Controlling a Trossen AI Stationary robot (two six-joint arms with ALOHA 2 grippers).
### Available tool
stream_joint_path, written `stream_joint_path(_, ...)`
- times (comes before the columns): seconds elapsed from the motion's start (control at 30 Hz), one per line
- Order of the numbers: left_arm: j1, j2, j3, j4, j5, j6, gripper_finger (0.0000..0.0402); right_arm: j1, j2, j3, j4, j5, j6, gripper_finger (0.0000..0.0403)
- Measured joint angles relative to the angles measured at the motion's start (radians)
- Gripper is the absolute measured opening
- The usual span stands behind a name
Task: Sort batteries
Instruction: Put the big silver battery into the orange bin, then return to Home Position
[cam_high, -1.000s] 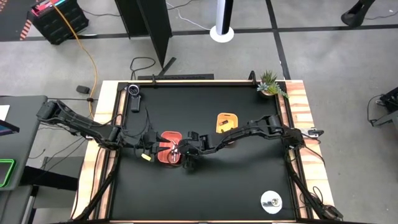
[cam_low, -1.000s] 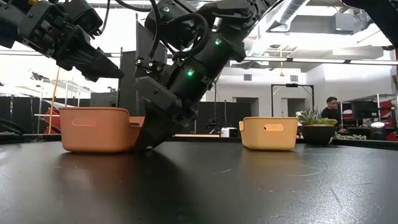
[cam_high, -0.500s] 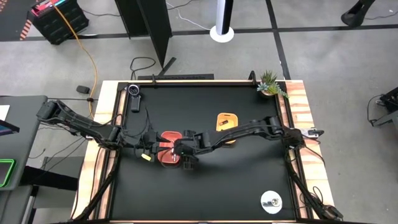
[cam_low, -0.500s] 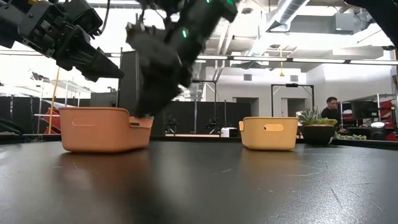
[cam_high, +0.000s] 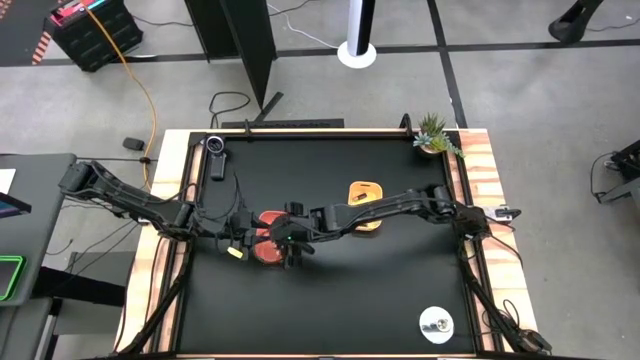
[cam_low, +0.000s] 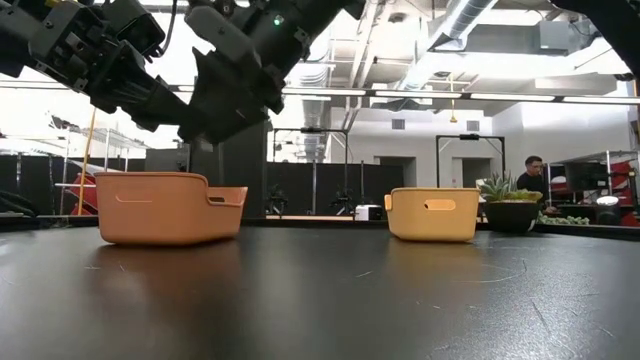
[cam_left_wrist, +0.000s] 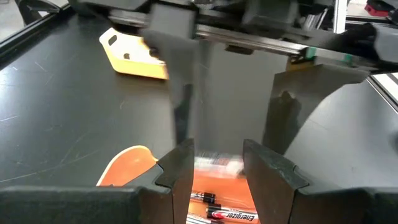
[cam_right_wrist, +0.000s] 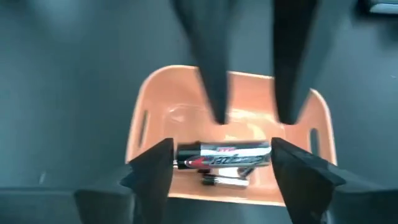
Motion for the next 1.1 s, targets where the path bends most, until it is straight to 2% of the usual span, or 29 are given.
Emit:
stream_joint_path(0.13,0.0,0.0,0.0,0.001,0.0,0.0,0.0132,-0.011,0.0,0.0,0.027,0.0,-0.001,0.031)
stream_joint_path(0.27,0.0,0.0,0.0,0.001,0.0,0.0,0.0132,-0.011,0.0,0.0,0.034,0.001,-0.035,0.0327)
stream_joint_path(0.47,0.0,-0.018,0.0,0.069,-0.001,0.034,0.0129,-0.001,-0.058,-0.002,0.012,0.077,-0.081,0.0322)
stream_joint_path(0.53,0.0,-0.026,0.0,0.08,-0.005,0.046,0.0125,0.007,-0.095,-0.016,0.07,0.098,-0.11,0.031)
stream_joint_path(0.63,0.0,-0.033,0.0,0.08,-0.006,0.058,0.0111,0.024,-0.167,-0.116,0.191,0.13,-0.152,0.0276)
stream_joint_path(0.7,-0.002,-0.035,0.0,0.073,-0.007,0.066,0.0097,0.031,-0.23,-0.22,0.283,0.14,-0.161,0.0237)
stream_joint_path(0.93,-0.017,-0.035,0.0,0.095,-0.035,0.123,0.0016,0.029,-0.522,-0.688,0.61,0.162,-0.12,0.0028)
stream_joint_path(0.97,-0.017,-0.035,0.0,0.102,-0.035,0.131,0.0008,0.033,-0.563,-0.754,0.648,0.162,-0.119,0.0015)
stream_joint_path(1.1,-0.017,-0.036,-0.046,0.25,-0.036,0.172,0.0002,0.053,-0.741,-0.985,0.822,0.162,-0.125,0.0016)
